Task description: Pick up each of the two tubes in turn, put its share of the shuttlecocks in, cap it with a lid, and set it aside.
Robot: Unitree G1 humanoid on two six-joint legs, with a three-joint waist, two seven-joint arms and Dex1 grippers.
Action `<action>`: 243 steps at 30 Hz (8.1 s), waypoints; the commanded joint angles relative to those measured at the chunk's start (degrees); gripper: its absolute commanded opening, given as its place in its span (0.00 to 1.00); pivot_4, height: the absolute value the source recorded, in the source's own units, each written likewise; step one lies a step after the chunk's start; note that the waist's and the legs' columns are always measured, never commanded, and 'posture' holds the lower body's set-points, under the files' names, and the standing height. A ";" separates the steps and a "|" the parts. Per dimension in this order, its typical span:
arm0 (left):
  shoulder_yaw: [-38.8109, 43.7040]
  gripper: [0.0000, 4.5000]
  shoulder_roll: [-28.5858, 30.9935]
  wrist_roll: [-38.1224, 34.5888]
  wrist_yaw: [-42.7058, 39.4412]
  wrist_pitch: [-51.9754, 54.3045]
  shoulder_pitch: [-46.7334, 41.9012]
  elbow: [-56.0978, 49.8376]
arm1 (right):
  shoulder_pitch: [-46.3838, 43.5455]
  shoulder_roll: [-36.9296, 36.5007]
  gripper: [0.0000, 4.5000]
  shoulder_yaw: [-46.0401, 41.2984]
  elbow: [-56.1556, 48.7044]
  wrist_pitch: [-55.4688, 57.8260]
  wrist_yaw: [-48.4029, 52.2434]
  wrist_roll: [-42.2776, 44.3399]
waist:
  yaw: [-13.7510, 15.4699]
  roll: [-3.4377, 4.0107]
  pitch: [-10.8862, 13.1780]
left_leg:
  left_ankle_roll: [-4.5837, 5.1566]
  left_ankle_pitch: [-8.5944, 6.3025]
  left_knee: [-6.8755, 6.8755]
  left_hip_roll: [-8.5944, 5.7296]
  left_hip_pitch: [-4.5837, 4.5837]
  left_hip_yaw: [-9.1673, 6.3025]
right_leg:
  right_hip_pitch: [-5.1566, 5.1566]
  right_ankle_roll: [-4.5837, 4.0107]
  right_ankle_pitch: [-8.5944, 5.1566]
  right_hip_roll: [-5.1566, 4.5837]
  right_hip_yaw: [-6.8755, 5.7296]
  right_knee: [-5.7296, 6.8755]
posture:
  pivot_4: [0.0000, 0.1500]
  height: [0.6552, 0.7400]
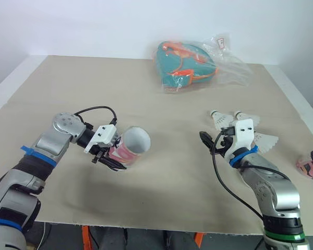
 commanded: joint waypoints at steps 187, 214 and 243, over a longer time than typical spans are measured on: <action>-3.79 0.48 -6.76 0.49 -0.13 -0.31 -0.71 6.06 | -26.90 -22.72 0.51 6.72 -15.97 6.85 49.21 21.53 | 1.59 0.93 -0.49 | 0.46 0.30 0.10 -0.34 -0.10 -0.10 | 0.71 0.40 -0.53 -0.18 -0.01 -0.10 | 1.00 1.00; -2.73 0.48 -5.19 0.57 -0.13 1.01 0.36 3.90 | -5.33 -16.98 0.51 -12.42 31.49 -13.51 20.37 -3.77 | 1.09 1.02 -0.53 | 0.55 0.32 0.05 -0.43 -0.19 0.01 | 0.65 0.50 -0.55 -0.17 0.15 -0.09 | 1.00 1.00; -1.42 0.48 -5.16 0.92 -0.13 0.88 1.43 3.62 | -27.29 -15.34 0.01 -2.36 62.84 -28.99 18.29 -14.39 | 0.67 1.07 -0.52 | 0.55 0.33 0.04 -0.44 -0.11 0.03 | 0.69 0.45 -0.50 -0.15 0.16 -0.08 | 1.00 1.00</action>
